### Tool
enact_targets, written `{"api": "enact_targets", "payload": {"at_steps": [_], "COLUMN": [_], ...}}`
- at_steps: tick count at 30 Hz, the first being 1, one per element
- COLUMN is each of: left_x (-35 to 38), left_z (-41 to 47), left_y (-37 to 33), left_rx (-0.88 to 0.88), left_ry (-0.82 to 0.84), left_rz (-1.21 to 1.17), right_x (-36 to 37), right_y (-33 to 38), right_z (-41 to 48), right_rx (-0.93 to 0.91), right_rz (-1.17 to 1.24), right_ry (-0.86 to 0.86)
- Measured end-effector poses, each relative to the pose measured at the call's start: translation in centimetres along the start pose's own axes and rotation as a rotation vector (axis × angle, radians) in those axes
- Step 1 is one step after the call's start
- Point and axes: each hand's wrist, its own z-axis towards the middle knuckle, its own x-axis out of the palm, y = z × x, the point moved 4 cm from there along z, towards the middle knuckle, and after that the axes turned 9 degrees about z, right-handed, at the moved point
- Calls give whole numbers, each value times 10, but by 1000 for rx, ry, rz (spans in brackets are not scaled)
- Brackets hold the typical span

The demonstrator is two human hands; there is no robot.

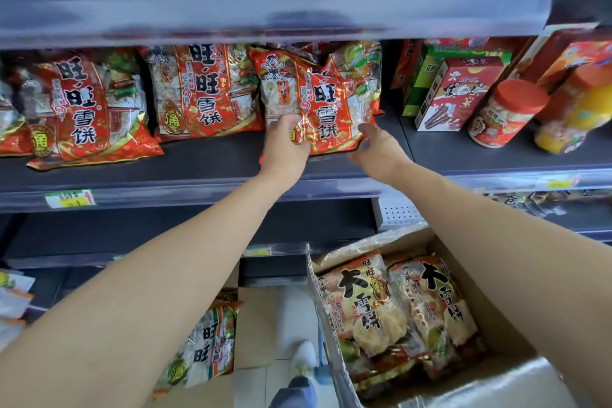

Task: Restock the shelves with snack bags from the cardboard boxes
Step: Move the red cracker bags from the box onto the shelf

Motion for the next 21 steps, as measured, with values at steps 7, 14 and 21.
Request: {"api": "enact_targets", "payload": {"at_steps": [7,14,21], "left_x": [41,92,141], "left_z": [-65,-143,-194], "left_y": [-20,-19,13], "left_rx": [45,15,-120], "left_ry": [169,365,517], "left_rz": [11,64,196], "right_x": [-36,-50,-38], "right_y": [-37,-105,-163], "right_z": [-65,-119,-148], "right_rx": [-55,63,191], "right_rz": [-95,-108,-146], "right_ry": [-11,58,193]}}
